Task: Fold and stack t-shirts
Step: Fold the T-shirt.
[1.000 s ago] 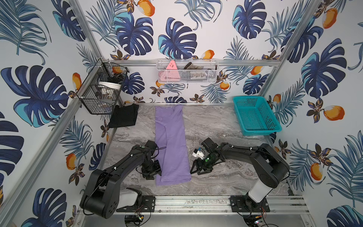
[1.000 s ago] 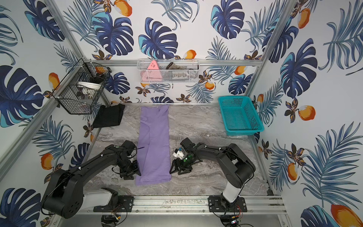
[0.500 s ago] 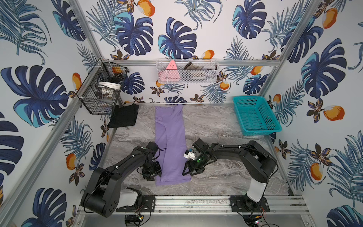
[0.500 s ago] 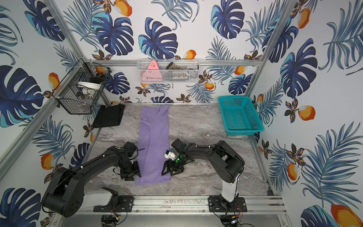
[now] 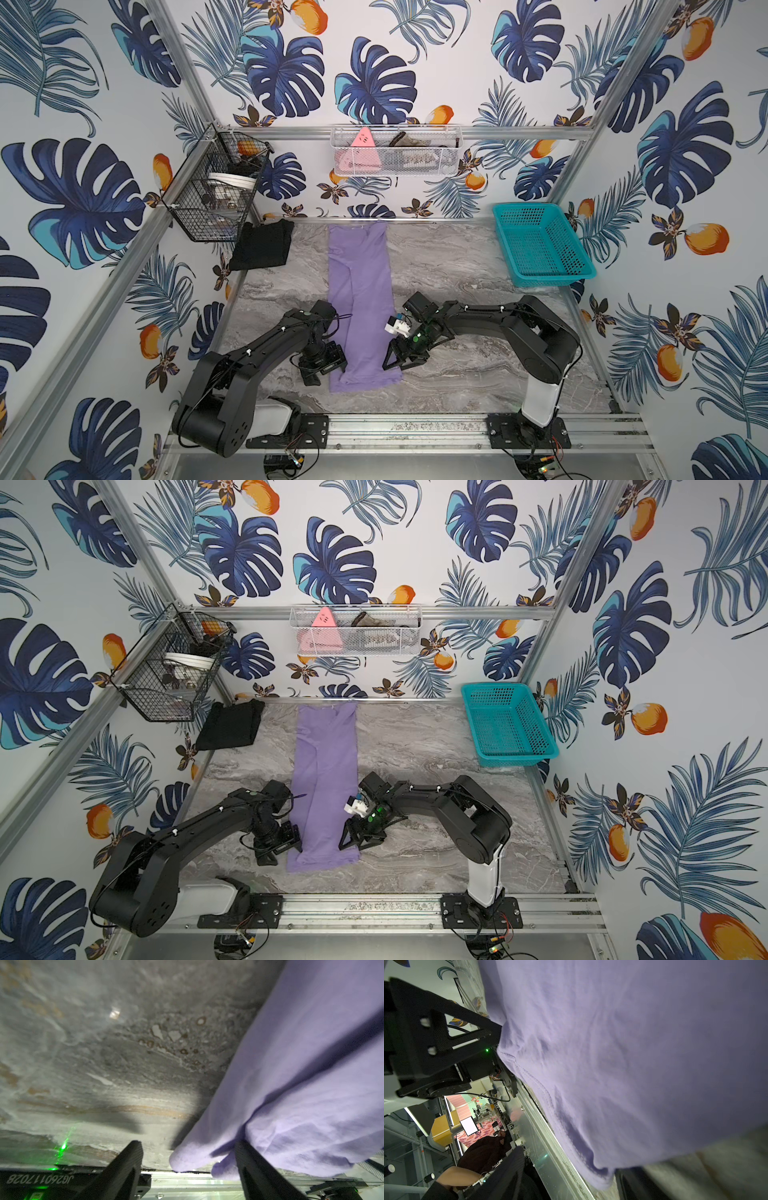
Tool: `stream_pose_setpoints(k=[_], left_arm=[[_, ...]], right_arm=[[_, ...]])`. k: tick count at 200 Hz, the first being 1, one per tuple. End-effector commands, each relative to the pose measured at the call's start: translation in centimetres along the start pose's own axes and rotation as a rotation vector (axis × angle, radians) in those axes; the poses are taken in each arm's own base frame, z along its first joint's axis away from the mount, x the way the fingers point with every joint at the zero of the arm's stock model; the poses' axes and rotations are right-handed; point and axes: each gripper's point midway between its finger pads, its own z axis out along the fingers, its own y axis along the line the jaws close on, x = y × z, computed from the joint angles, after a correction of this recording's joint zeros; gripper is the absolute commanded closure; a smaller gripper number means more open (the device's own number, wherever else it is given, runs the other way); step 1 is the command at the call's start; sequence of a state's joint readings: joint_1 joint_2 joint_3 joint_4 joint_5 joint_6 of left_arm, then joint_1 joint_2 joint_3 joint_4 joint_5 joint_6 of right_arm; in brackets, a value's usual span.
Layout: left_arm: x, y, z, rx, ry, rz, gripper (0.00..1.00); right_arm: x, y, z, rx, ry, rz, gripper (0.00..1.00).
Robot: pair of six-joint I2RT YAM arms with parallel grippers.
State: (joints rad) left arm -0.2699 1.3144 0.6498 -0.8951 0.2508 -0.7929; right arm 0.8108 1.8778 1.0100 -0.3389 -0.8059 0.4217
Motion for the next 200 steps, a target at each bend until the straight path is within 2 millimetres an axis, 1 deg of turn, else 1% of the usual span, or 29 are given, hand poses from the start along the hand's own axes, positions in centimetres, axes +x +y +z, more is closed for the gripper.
stream_pose_setpoints(k=[1,13,35,49,61,85,93,116,168,173,177,185,191,200], left_arm=[[0.1,-0.2,-0.6,0.007,-0.008,0.02,0.12],[0.0,-0.5,-0.6,0.023,-0.011,0.021,0.1],[-0.2,-0.5,-1.5,0.016,-0.032,0.048,0.11],[0.2,-0.3,-1.2,0.024,-0.021,0.035,0.13],[-0.1,-0.6,-1.4,0.033,-0.034,0.047,0.14],[0.1,-0.5,-1.1,0.028,-0.024,0.043,0.16],[0.2,-0.3,-1.0,0.016,-0.018,0.038,0.16],[0.1,-0.6,-0.4,0.024,-0.012,0.037,0.16],[0.8,-1.1,1.4,0.031,0.018,0.043,0.17],[0.8,-1.1,1.5,0.033,0.019,0.044,0.2],[0.8,-1.1,1.6,0.031,0.018,0.045,0.23],[0.9,-1.1,1.9,0.029,0.024,0.044,0.39],[1.0,-1.1,2.1,0.027,0.031,0.041,0.5],[1.0,-1.0,2.4,0.026,0.038,0.039,0.66]], right_arm=[[-0.4,-1.8,0.0,0.098,-0.033,-0.008,0.29],[-0.4,-1.8,-0.1,0.097,-0.033,-0.011,0.29],[-0.4,-1.6,-0.2,0.098,-0.036,-0.02,0.3],[-0.3,-1.8,-0.2,0.098,-0.033,-0.016,0.3],[-0.3,-1.8,-0.2,0.098,-0.033,-0.018,0.3],[-0.4,-1.7,-0.1,0.096,-0.03,-0.025,0.31],[-0.4,-1.7,-0.1,0.096,-0.029,-0.025,0.31],[-0.4,-1.7,-0.1,0.096,-0.029,-0.024,0.31],[-0.4,-1.7,-0.2,0.097,-0.038,-0.025,0.31],[-0.4,-1.7,-0.2,0.098,-0.039,-0.024,0.31],[-0.4,-1.7,-0.3,0.098,-0.04,-0.025,0.31],[-0.3,-1.8,-0.3,0.1,-0.038,-0.023,0.32],[-0.4,-1.7,-0.3,0.098,-0.039,-0.024,0.37],[-0.3,-1.8,-0.2,0.098,-0.037,-0.023,0.49]])
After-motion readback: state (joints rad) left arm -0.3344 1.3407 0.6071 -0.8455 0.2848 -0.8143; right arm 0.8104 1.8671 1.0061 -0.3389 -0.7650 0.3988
